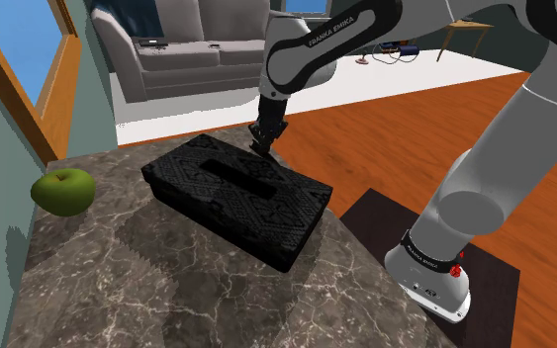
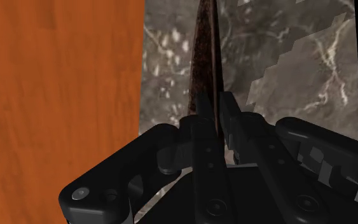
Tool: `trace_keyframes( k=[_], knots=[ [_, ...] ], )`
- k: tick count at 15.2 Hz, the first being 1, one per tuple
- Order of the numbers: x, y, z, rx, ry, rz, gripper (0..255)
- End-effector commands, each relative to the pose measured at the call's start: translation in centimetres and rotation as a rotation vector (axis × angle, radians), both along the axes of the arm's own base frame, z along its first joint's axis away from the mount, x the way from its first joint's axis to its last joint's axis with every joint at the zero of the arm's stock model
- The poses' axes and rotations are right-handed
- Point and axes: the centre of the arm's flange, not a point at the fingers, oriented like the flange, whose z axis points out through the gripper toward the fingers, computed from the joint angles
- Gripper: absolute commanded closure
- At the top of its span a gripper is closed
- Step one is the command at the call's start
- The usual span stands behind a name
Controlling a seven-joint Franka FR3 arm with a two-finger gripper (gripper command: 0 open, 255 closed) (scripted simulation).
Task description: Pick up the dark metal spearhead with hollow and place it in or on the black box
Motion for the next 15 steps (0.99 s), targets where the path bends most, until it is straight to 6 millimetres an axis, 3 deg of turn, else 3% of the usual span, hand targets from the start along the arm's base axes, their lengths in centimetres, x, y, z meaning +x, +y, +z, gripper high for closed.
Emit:
trace_keyframes(
  k=[1,15],
  knots=[
    [0.0,0.0,-0.1,0.0,0.002,0.0,255],
    [0.0,0.0,6.8,0.0,0.001,0.0,255]
  ],
)
